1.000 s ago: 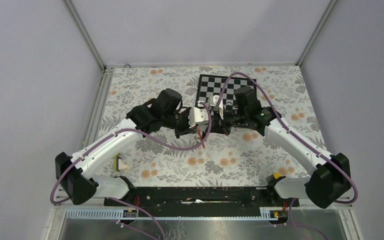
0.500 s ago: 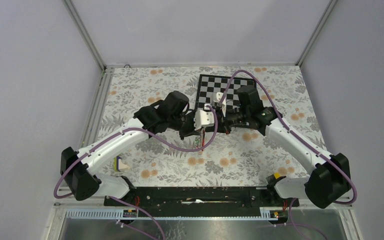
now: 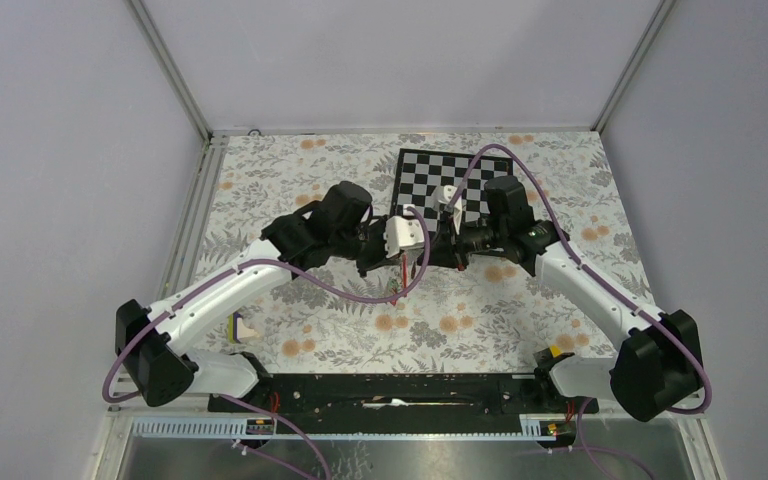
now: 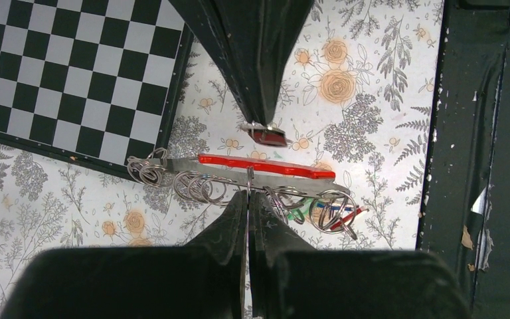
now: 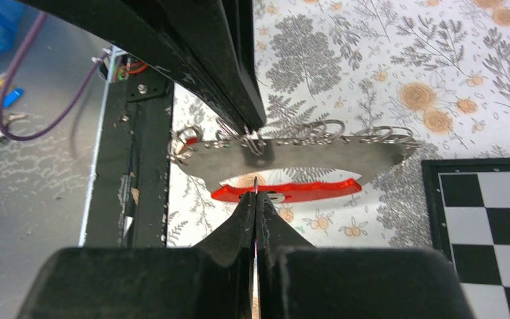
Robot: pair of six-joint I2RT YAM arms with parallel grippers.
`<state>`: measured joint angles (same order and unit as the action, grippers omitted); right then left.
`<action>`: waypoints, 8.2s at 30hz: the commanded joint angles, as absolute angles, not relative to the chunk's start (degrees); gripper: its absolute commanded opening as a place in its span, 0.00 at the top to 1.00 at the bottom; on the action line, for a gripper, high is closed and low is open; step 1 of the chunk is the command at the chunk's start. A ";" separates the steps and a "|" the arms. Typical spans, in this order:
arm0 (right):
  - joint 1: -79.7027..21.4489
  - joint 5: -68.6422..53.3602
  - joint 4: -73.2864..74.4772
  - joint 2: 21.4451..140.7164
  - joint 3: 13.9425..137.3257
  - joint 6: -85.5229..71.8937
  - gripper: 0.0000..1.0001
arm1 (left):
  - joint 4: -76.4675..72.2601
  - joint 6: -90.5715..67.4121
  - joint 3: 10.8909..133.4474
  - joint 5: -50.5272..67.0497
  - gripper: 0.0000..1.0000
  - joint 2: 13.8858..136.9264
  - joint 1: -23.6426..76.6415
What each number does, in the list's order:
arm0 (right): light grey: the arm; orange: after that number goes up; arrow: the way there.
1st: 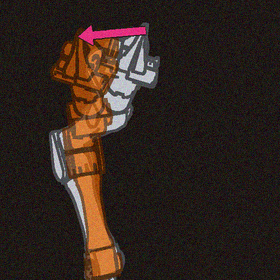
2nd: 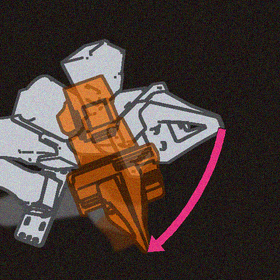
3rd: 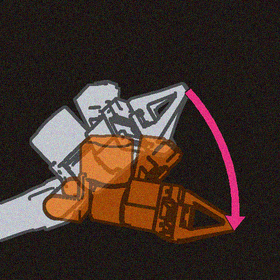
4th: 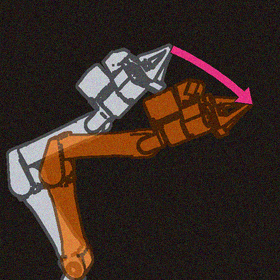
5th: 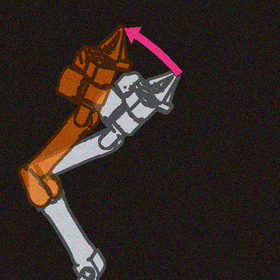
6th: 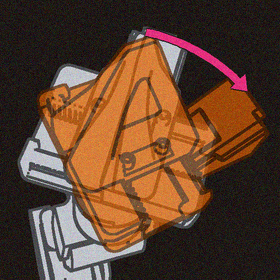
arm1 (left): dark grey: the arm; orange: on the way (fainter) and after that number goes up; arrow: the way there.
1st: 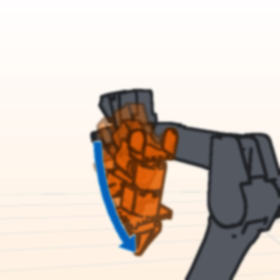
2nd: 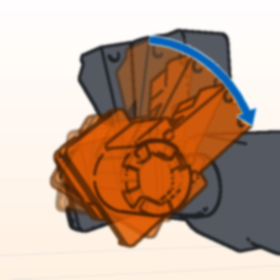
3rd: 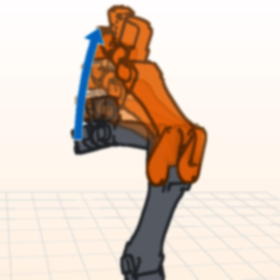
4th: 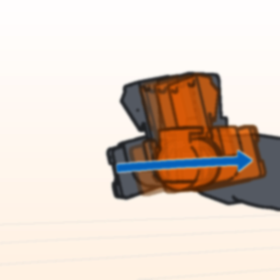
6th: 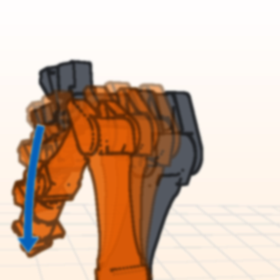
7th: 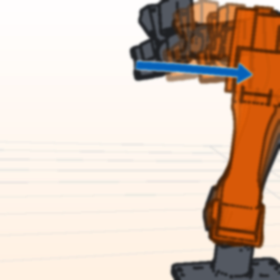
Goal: Put the keys on the keyring
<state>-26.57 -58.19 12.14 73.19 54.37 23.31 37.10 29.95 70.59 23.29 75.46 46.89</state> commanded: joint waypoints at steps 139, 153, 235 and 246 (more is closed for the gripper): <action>-26.10 -62.44 -1.58 76.27 50.70 14.10 1.00 | 32.34 27.74 69.66 31.67 1.00 74.34 45.55; -26.72 -66.23 -5.41 77.07 48.96 11.64 0.91 | 32.34 28.28 70.75 35.32 1.00 75.14 45.35; -26.75 -61.72 9.94 65.99 52.57 25.25 1.00 | 26.65 20.68 71.26 49.66 1.00 78.94 41.60; -30.76 -51.53 20.35 67.51 58.44 28.78 1.00 | 27.42 25.24 73.95 46.13 0.66 79.22 41.56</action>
